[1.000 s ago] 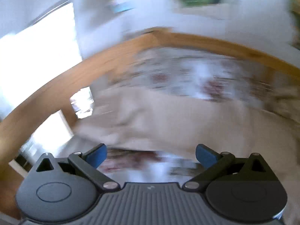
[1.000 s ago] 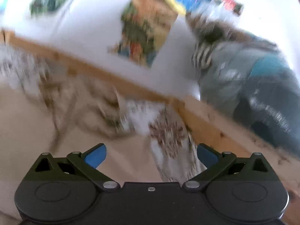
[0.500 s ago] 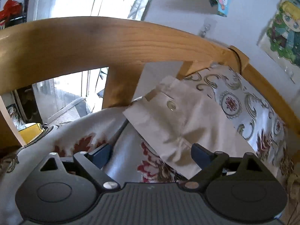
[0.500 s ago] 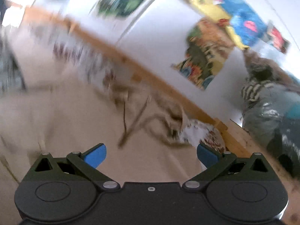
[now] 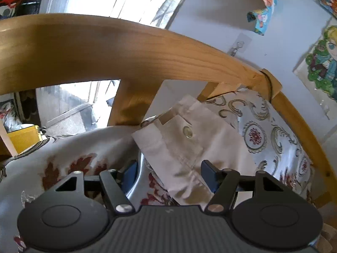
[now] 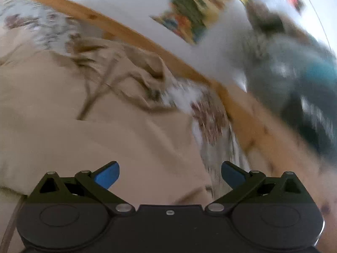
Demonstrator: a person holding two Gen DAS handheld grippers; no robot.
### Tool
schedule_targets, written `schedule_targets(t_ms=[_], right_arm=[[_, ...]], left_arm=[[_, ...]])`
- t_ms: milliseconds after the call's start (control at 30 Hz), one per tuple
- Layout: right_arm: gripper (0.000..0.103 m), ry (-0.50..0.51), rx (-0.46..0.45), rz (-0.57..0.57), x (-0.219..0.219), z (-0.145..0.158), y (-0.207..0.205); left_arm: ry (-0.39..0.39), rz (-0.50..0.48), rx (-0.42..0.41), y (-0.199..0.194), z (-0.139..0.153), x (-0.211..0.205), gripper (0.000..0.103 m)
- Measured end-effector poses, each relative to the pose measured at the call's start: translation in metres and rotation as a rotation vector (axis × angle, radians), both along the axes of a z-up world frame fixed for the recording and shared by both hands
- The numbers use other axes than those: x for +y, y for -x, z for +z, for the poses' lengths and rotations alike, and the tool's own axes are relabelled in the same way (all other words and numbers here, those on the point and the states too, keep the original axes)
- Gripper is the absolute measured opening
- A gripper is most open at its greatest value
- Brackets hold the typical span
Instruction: Fold large clothes
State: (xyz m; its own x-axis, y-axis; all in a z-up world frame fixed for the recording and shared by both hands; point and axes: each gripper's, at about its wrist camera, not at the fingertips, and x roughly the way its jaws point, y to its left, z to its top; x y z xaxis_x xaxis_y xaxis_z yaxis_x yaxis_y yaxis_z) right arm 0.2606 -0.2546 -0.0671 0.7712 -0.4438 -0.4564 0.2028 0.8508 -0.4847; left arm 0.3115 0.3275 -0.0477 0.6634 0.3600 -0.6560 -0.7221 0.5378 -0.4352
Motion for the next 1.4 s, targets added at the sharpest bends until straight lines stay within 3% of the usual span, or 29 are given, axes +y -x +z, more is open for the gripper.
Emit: schedule_targets(t_ms=[33,133,233,467,700,900,1000,1100,1233,1300,1400], right_arm=[[0.102,-0.036,0.002,-0.023,-0.006,0.000,-0.001],[0.102,-0.064,0.005,-0.057,-0.012,-0.001,-0.001],[0.102,-0.047,0.004,-0.030,-0.006,-0.003,0.000],[0.102,-0.012,0.004,0.036,0.004,0.002,0.002],[0.102,-0.058,-0.017,0.014,-0.003,0.008,0.003],[0.102,-0.087,-0.036,0.011,-0.005,0.014,0.005],[0.102,-0.103,-0.057,-0.001,-0.009,0.019,0.007],[0.102,-0.132,-0.091,-0.037,-0.020,0.027,0.009],[0.102,-0.146,-0.150,-0.113,-0.045,0.036,0.013],[0.102,-0.130,-0.183,-0.173,-0.061,0.040,0.016],[0.102,-0.132,-0.233,-0.288,-0.090,0.043,0.023]], left_arm=[[-0.002,0.016,0.013,-0.001,-0.001,0.000,0.045],[-0.001,0.046,0.020,0.003,-0.003,-0.003,0.017],[-0.024,0.039,0.001,0.011,0.001,-0.008,0.004],[-0.180,-0.026,-0.030,0.024,0.034,-0.048,0.000],[-0.479,-0.200,-0.194,0.036,0.087,-0.124,0.000],[-0.603,-0.453,-0.402,0.021,0.143,-0.202,0.000],[-0.673,-0.647,-0.503,0.010,0.163,-0.257,0.000],[-0.723,-0.860,-0.561,0.006,0.165,-0.323,0.000],[-0.693,-1.059,-0.573,0.008,0.132,-0.400,0.000],[-0.627,-1.131,-0.551,0.009,0.107,-0.431,0.000],[-0.495,-1.245,-0.452,0.004,0.062,-0.469,0.000]])
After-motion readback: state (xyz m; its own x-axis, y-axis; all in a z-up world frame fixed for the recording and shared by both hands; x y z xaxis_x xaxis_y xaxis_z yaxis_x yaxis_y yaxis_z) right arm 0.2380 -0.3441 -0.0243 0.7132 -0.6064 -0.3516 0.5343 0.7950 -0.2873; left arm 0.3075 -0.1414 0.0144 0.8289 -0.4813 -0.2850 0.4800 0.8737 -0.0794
